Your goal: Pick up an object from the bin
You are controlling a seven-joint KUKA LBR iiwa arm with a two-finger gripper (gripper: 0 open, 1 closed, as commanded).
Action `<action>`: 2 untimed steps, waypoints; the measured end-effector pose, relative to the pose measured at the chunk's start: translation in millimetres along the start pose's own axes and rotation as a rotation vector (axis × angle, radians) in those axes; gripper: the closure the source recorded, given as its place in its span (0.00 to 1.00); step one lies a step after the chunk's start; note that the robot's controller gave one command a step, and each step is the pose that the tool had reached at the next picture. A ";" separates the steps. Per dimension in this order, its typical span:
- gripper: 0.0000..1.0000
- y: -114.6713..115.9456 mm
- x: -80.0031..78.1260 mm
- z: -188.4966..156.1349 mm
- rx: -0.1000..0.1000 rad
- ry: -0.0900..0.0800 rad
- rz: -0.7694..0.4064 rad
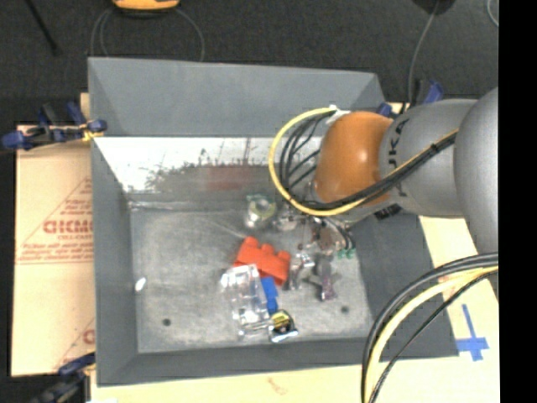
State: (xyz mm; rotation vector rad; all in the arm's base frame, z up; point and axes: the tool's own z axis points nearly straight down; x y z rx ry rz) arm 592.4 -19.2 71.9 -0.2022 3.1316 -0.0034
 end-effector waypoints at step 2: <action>0.00 48.0 3.9 -3.5 0.003 -0.011 0.131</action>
Offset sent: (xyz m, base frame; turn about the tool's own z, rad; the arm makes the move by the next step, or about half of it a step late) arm -0.0105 0.0349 -0.0019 0.0220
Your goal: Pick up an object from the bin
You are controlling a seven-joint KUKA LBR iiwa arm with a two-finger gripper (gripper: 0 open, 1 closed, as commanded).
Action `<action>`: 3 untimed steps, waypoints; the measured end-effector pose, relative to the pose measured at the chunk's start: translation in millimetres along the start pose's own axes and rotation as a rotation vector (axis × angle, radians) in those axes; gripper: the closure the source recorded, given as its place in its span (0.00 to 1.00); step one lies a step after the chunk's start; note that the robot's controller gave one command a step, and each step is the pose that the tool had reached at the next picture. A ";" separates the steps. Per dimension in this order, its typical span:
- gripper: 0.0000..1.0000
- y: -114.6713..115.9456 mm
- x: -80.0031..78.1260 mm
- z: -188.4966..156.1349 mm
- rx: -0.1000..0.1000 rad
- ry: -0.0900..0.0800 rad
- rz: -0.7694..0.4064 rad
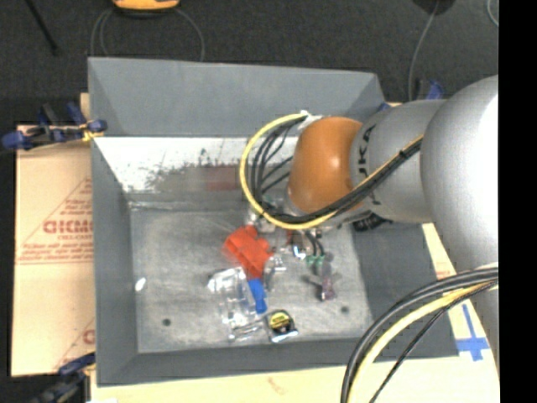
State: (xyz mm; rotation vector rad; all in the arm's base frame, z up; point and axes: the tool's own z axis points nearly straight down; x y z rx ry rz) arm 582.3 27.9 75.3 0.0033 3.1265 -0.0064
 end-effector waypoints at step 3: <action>0.00 26.3 -25.1 1.0 -0.005 0.013 0.204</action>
Offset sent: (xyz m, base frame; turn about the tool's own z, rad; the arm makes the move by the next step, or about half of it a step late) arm 0.0061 0.0263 -0.0053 0.1508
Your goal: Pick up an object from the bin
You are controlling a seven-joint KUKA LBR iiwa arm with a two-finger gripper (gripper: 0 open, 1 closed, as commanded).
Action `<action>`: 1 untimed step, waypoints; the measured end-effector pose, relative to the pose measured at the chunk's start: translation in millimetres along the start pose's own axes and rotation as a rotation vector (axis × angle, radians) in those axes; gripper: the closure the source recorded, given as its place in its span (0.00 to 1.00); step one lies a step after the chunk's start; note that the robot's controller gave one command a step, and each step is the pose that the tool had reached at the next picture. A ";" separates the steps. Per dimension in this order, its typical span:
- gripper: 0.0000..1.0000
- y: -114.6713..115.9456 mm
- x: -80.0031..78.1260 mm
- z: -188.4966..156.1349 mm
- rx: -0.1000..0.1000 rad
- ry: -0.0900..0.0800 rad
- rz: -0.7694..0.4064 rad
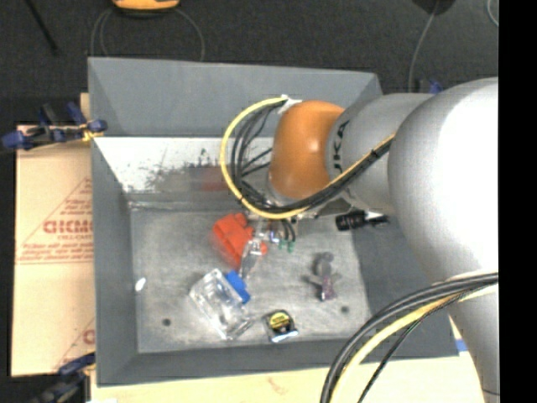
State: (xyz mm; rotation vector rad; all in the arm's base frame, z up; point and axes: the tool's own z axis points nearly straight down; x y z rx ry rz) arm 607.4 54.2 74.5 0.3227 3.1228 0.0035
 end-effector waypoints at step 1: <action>1.00 -0.1 -2.6 -2.0 -0.001 -0.011 -0.001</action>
Offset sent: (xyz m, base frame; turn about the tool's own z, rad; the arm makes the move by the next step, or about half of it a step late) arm 0.0000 0.0000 0.0000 0.0000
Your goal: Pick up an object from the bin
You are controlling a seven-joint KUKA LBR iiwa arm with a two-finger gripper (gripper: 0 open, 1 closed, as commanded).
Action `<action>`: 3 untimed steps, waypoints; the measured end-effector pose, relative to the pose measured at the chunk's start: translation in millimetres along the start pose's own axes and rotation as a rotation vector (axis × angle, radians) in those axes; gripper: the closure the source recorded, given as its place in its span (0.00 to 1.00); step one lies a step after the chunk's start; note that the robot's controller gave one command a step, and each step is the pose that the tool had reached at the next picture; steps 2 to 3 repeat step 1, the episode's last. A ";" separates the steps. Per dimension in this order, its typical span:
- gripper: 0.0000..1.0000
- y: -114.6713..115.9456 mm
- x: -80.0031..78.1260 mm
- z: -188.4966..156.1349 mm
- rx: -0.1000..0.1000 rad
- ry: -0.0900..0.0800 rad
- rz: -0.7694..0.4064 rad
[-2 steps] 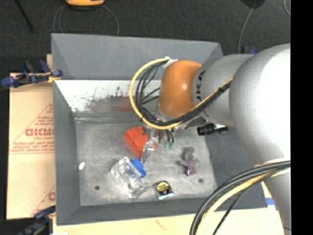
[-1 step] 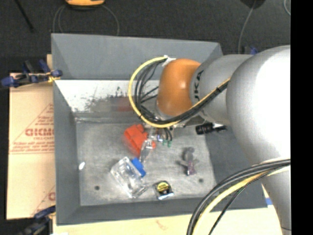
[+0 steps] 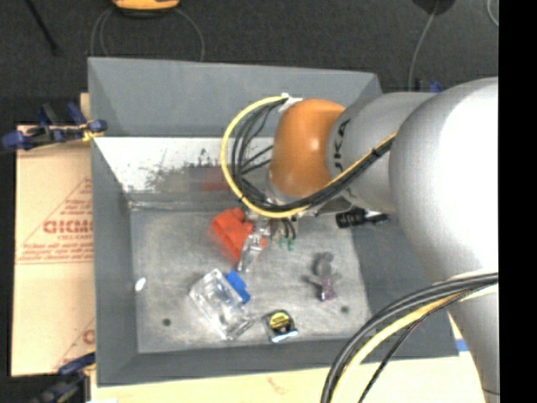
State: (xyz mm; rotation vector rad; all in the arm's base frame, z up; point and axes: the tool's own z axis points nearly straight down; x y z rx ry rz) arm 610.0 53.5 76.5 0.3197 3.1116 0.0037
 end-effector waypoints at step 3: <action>1.00 14.6 -8.7 -166.7 0.001 0.001 -0.261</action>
Offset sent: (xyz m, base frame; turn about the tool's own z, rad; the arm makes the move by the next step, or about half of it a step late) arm 0.0065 0.0131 0.1614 -0.2613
